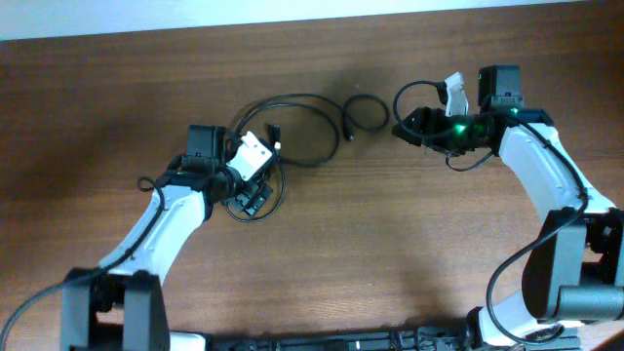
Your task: Untangle cables
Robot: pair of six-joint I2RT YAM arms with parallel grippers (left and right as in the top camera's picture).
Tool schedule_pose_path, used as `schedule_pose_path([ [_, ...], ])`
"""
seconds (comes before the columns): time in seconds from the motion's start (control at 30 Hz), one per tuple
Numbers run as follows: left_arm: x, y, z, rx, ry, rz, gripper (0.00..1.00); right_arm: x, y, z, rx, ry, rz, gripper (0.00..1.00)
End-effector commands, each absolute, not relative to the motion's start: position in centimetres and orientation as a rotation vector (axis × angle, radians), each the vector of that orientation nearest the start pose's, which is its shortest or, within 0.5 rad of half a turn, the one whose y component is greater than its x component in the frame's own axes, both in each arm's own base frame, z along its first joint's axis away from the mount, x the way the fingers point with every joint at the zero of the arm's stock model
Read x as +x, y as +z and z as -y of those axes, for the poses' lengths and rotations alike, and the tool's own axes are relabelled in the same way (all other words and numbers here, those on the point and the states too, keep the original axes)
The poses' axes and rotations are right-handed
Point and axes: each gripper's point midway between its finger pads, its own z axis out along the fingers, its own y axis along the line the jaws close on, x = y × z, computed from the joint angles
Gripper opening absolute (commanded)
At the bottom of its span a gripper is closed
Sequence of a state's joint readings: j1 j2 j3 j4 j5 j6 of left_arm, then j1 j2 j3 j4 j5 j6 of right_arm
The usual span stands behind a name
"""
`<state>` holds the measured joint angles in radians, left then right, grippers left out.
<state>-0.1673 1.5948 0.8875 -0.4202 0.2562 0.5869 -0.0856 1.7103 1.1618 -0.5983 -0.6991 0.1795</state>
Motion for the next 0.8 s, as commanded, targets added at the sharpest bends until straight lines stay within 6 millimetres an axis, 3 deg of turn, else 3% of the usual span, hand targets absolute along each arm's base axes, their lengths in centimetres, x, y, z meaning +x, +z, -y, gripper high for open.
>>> schedule_pose_path([
  [0.0,34.5,3.5,10.4,1.072,-0.210,-2.432,0.90,39.0,11.0,-7.7,0.122,0.955,-2.598,0.74],
  [0.2,34.8,2.0,11.6,1.116,-0.219,-2.423,0.86,39.0,11.0,-7.7,0.122,0.955,-2.598,0.66],
  [0.43,34.7,-0.5,11.1,1.128,-0.183,-2.483,0.83,38.8,10.9,-7.8,0.126,0.958,-2.606,0.57],
  [0.5,34.7,-0.5,11.1,1.128,-0.184,-2.483,0.72,38.7,10.9,-7.7,0.129,0.958,-2.610,0.55],
  [0.67,34.8,-0.4,11.1,1.128,-0.182,-2.480,0.00,38.6,10.8,-7.8,0.133,0.961,-2.617,0.31],
  [0.77,35.7,1.9,11.3,1.041,-0.192,-2.486,0.00,38.3,10.7,-7.8,0.135,0.964,-2.627,0.24],
])
